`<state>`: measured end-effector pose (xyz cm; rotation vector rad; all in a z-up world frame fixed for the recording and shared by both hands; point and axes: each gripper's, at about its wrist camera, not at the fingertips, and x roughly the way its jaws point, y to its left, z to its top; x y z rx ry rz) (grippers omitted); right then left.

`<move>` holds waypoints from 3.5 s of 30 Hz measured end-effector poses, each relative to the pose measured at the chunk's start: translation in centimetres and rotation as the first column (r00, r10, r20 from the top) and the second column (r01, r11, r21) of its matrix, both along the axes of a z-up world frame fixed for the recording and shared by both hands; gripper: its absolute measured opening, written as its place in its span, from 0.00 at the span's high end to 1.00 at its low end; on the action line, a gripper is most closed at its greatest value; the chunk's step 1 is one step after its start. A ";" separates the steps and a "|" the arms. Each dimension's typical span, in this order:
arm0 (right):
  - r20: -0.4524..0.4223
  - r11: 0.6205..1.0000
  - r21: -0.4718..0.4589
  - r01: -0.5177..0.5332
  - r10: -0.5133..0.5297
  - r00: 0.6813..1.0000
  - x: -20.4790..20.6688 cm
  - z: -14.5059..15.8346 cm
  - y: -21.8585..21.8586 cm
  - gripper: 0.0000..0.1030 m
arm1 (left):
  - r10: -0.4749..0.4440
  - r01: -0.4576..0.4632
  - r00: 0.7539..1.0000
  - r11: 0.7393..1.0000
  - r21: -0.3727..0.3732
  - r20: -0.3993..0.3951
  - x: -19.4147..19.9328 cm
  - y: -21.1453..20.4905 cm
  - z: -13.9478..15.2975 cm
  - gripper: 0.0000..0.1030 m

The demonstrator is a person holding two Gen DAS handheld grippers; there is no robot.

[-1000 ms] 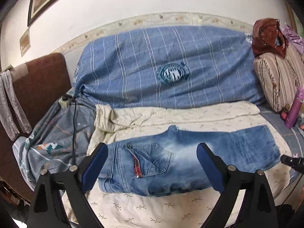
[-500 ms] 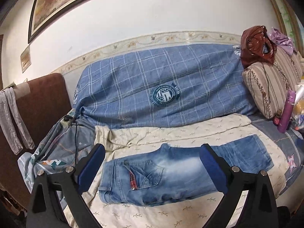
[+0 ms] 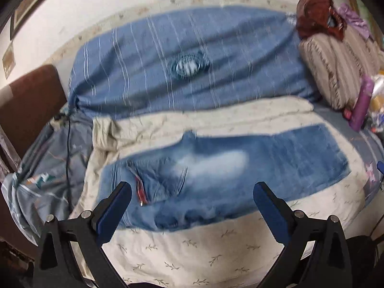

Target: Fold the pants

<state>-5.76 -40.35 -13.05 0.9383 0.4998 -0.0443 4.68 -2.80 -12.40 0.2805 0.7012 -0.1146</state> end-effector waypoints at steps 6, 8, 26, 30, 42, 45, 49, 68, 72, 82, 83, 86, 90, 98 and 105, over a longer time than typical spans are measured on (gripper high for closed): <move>-0.067 0.973 0.231 0.020 -0.004 0.998 1.5 -6.2 -2.5 0.23 | 0.068 -0.071 0.992 0.997 -0.033 -0.108 3.0 1.8 -2.2 0.02; -0.076 0.959 0.280 0.029 -0.008 0.997 2.3 -7.5 -3.0 0.27 | 0.073 -0.077 0.990 0.997 -0.027 -0.118 3.6 1.9 -2.7 0.02; -0.179 0.973 0.216 0.076 -0.037 0.983 6.4 -10.7 -3.1 0.30 | 0.096 -0.104 0.961 0.994 -0.019 -0.261 10.6 0.8 -8.6 0.02; -0.192 0.985 0.164 0.058 -0.026 0.981 8.0 -10.4 -2.7 0.35 | 0.090 -0.088 0.947 0.996 0.021 -0.309 11.2 0.1 -10.6 0.02; -0.226 1.000 -0.029 0.002 -0.009 0.974 9.8 -6.3 -0.8 0.68 | 0.053 -0.062 0.941 0.998 -0.018 -0.336 11.9 0.3 -9.7 0.19; -0.183 0.996 -0.075 -0.056 0.042 0.982 10.6 -3.4 1.3 0.69 | 0.056 -0.081 0.948 0.995 -0.066 -0.312 11.6 1.2 -7.8 0.19; -0.144 0.978 -0.139 -0.154 0.134 0.981 12.2 0.2 5.5 0.69 | 0.059 -0.091 0.960 0.990 -0.105 -0.275 11.0 2.7 -5.4 0.19; -0.244 0.805 0.001 -0.593 0.575 0.781 18.3 -3.6 25.7 0.36 | 0.149 -0.187 0.966 0.968 -0.170 -0.212 9.4 11.3 -2.6 0.19; -0.084 0.862 -0.081 -0.501 0.495 0.865 15.7 -1.3 21.3 0.36 | 0.104 -0.141 0.975 0.972 -0.186 -0.197 9.8 9.2 -2.1 0.19; -0.185 0.918 -0.128 -0.376 0.350 0.918 14.1 -4.1 15.3 0.36 | -0.086 0.043 0.967 0.983 -0.181 -0.239 13.9 -1.7 -3.8 0.20; -0.185 0.916 -0.146 -0.373 0.345 0.920 13.9 -4.0 14.9 0.36 | -0.078 0.042 0.968 0.988 -0.150 -0.240 14.6 -2.6 -4.5 0.20; -0.179 0.903 -0.185 -0.387 0.356 0.917 13.5 -3.7 14.6 0.36 | -0.045 0.031 0.960 0.998 -0.053 -0.276 17.2 -4.7 -7.1 0.23; -0.215 0.874 -0.248 -0.418 0.371 0.904 13.9 -3.8 15.7 0.36 | 0.019 -0.004 0.934 0.999 0.041 -0.356 19.8 -5.1 -10.9 0.24; -0.393 0.736 -0.440 -0.515 0.357 0.847 15.6 -5.9 19.9 0.36 | 0.023 -0.025 0.926 1.000 -0.001 -0.376 19.4 -3.9 -10.1 0.22; -0.277 0.789 -0.411 -0.457 0.369 0.887 14.2 -3.8 19.1 0.36 | 0.063 -0.087 0.968 0.992 -0.091 -0.241 13.2 6.7 -3.2 0.22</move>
